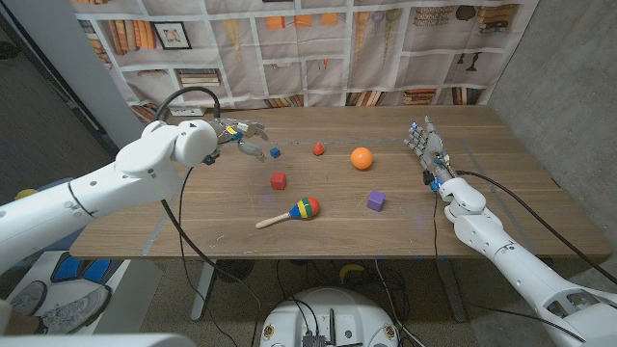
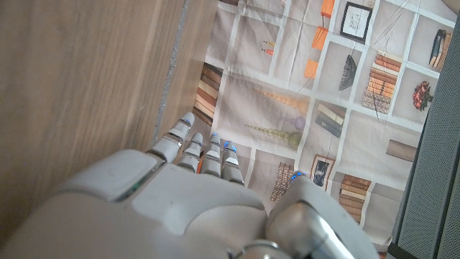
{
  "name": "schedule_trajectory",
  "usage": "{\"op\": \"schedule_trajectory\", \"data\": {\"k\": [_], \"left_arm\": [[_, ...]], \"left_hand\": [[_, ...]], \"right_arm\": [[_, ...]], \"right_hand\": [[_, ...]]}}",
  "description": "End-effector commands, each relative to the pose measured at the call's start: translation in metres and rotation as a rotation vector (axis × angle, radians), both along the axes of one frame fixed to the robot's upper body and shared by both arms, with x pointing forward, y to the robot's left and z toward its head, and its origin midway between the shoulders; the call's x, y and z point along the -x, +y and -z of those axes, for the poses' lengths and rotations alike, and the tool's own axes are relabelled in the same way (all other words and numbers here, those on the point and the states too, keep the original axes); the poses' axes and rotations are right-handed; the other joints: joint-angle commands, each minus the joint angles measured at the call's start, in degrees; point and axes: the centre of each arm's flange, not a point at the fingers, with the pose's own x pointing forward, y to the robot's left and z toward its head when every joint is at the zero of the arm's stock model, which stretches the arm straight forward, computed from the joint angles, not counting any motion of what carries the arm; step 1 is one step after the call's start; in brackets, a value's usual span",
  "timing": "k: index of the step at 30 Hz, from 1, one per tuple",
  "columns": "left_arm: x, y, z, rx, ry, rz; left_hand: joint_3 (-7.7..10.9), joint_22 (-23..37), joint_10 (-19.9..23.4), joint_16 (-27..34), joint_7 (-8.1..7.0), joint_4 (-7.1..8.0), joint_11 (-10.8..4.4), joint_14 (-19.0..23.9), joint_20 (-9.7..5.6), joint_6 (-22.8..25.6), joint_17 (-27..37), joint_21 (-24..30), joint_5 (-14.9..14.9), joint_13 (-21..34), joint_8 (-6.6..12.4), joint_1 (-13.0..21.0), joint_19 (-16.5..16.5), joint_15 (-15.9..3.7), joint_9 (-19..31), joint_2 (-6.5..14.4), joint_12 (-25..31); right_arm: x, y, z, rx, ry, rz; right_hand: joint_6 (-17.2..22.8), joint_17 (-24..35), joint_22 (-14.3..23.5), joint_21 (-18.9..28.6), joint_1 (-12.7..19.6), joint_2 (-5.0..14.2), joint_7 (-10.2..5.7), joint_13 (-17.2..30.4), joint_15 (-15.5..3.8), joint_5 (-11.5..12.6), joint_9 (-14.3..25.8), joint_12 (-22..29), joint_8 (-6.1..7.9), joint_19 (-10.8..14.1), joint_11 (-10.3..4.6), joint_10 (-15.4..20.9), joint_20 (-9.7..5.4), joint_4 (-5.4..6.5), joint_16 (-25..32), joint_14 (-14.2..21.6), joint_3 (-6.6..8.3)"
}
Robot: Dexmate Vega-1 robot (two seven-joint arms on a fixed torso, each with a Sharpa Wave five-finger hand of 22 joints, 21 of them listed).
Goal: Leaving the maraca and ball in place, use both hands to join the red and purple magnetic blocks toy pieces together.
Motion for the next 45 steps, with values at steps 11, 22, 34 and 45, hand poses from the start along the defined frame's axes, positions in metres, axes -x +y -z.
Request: {"op": "schedule_trajectory", "data": {"k": [11, 22, 34, 45], "left_arm": [[-0.007, -0.037, 0.030, -0.050, 0.017, -0.075], [-0.014, -0.044, 0.046, -0.027, 0.003, -0.088], [-0.025, -0.041, 0.068, -0.006, -0.010, -0.097], [-0.038, -0.041, 0.079, 0.007, 0.005, -0.089]], "left_hand": [[-0.37, 0.18, -2.03, 0.23, 0.33, 0.37, 0.32, -2.15, 0.50, -0.89, 0.29, -0.28, -0.20, 0.28, -0.14, 2.40, -3.62, 0.85, 0.06, -0.83, 0.34], [-0.58, 0.18, -2.63, 0.30, 0.85, 0.41, 0.38, -2.86, 1.33, -0.80, 0.30, -0.19, -0.27, 0.28, -0.02, 3.15, -4.80, 1.49, 0.06, -1.20, 0.43], [-0.67, 0.19, -2.75, 0.44, 1.47, 0.46, 0.59, -3.07, 2.18, -0.43, 0.30, 0.00, -0.10, 0.28, 0.16, 3.93, -5.27, 2.17, 0.07, -1.28, 0.61], [-0.82, 0.19, -0.40, 0.84, 1.43, 0.49, -0.05, -2.19, 2.35, 0.33, 0.30, 0.36, 0.12, 0.28, 0.50, 5.14, -4.96, 1.88, 0.13, -1.32, 1.45]], "right_arm": [[0.007, -0.008, 0.004, -0.015, -0.004, 0.009], [0.011, -0.009, 0.006, -0.017, -0.003, 0.010], [0.016, -0.011, 0.010, -0.024, -0.001, 0.021], [0.017, -0.010, 0.013, -0.036, 0.002, 0.023]], "right_hand": [[0.39, -0.15, 0.18, 0.41, -0.46, -0.32, -0.34, -0.05, 0.12, 0.35, 0.15, 0.50, 0.35, 0.02, 0.09, 0.42, 0.01, 0.09, 0.44, 0.32, 0.41], [0.43, -0.26, 0.18, 0.42, -0.68, -0.34, -0.43, -0.06, 0.13, 0.38, 0.15, 0.51, 0.36, 0.04, 0.15, 0.47, 0.06, 0.12, 0.47, 0.31, 0.42], [0.39, -0.42, 0.18, 0.44, -0.90, -0.35, -0.52, -0.06, 0.39, 0.43, 0.15, 0.51, 0.33, 0.07, 0.15, 0.46, 0.06, 0.13, 0.53, 0.39, 0.47], [0.45, -0.60, 0.18, 0.44, -1.09, -0.31, -0.66, -0.06, 0.27, 0.49, 0.15, 0.51, 0.35, 0.07, 0.12, 0.48, 0.03, 0.12, 0.54, 0.35, 0.57]]}}
